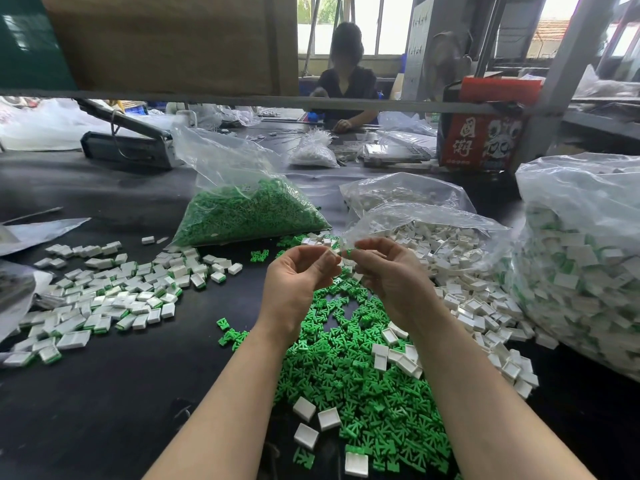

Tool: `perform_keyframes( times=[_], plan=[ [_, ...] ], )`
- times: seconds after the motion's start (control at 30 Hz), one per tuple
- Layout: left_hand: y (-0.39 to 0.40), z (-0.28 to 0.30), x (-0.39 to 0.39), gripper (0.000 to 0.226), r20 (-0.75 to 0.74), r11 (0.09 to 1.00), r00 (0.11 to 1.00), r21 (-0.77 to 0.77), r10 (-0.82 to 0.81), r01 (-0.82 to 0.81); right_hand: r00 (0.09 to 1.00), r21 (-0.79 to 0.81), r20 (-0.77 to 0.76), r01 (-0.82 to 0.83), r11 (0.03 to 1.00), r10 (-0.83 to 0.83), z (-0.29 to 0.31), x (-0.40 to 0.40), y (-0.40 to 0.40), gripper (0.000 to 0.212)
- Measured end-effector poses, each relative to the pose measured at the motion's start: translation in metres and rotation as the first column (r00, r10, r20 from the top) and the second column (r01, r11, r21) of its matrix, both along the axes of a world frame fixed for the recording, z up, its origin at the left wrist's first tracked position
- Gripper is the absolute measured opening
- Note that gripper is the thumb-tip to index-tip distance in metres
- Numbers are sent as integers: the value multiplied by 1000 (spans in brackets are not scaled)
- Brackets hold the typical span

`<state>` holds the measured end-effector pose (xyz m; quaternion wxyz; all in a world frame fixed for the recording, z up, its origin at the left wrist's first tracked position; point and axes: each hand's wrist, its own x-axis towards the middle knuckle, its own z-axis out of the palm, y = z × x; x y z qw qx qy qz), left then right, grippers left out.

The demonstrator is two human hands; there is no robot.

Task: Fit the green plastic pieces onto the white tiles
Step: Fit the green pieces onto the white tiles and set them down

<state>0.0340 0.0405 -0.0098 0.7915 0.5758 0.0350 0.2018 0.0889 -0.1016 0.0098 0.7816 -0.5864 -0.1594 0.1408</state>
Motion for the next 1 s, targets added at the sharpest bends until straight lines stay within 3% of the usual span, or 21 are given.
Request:
perform_keyframes(
  times=[0.23, 0.5, 0.87, 1.0],
  plan=[
    [3, 0, 0, 12, 10, 1000, 1000, -17, -4, 4, 984, -81, 177, 35, 996, -21, -1, -2, 1, 12],
    [3, 1, -1, 14, 6, 1000, 1000, -16, -9, 9, 907, -189, 413, 179, 965, -88, -2, -4, 3, 15],
    [3, -1, 0, 26, 9, 1000, 1000, 25, 8, -8, 849, -247, 524, 227, 942, -67, -4, -2, 5, 12],
    [5, -1, -1, 26, 22, 999, 1000, 43, -13, 12, 873, -241, 486, 191, 952, -52, -5, 0, 4, 15]
  ],
)
